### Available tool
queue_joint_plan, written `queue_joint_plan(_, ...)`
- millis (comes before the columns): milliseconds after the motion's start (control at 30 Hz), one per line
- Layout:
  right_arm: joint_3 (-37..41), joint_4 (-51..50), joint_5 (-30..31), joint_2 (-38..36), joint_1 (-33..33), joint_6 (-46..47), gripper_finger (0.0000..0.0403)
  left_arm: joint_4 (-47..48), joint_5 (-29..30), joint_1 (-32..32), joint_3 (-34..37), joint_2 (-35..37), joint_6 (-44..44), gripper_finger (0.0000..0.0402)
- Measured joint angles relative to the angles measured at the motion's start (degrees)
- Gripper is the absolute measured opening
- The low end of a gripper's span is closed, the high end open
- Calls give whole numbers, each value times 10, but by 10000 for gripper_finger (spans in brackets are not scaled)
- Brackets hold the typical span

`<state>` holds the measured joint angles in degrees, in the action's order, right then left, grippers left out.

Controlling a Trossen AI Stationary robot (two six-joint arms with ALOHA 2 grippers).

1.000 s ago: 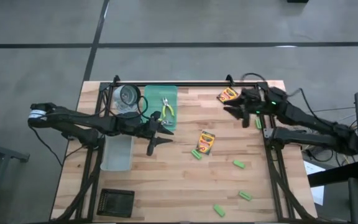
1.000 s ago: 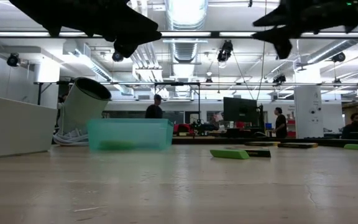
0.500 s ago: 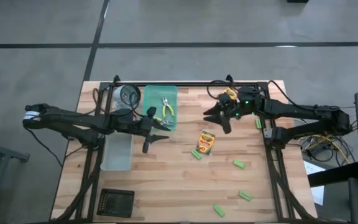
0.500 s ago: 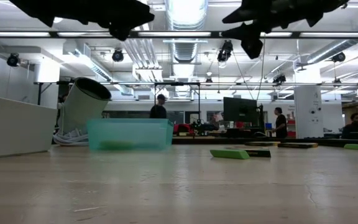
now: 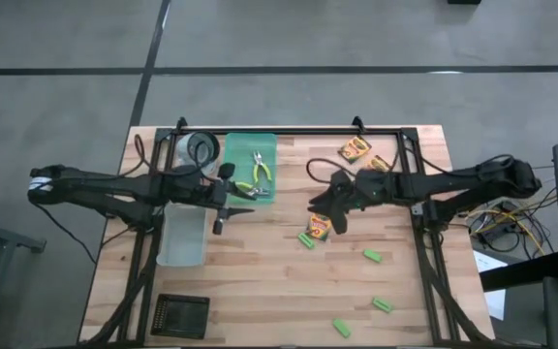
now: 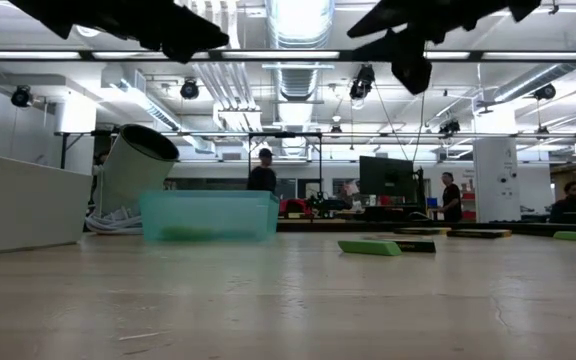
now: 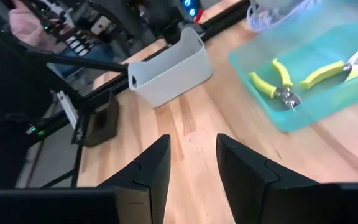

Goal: Pick & Place School Supplies
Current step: Put the green eraser into the black bin

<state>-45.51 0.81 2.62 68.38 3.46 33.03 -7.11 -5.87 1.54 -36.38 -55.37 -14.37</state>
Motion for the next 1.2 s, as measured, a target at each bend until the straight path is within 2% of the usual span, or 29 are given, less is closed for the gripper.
queue_joint_plan(200, -12, 0, 145, 7, 97, -2, 110, 12, 0, 3, 0, -3, -22, 140)
queue_joint_plan(300, -20, -8, 198, 26, 138, -9, 102, 17, 0, 5, 0, -3, -38, 140)
queue_joint_plan(500, -47, -8, 215, 103, 181, -20, 79, 18, 0, 7, 0, -3, -52, 140)
queue_joint_plan(633, -95, -13, 242, 172, 191, -23, 61, 24, 0, 7, 1, -3, -52, 140)
queue_joint_plan(733, -146, -49, 270, 217, 195, -34, 50, 33, 0, 8, 1, -2, -51, 140)
queue_joint_plan(967, -272, -262, 295, 290, 210, 10, 38, 56, 0, 9, 1, -2, -49, 140)
queue_joint_plan(1033, -298, -302, 338, 304, 215, 34, 38, 63, 0, 10, 1, -2, -54, 140)
queue_joint_plan(1133, -322, -306, 418, 318, 225, 35, 38, 72, 0, 10, 1, -2, -56, 140)
queue_joint_plan(1200, -333, -306, 447, 320, 230, 33, 38, 73, 0, 10, 1, -2, -48, 140)
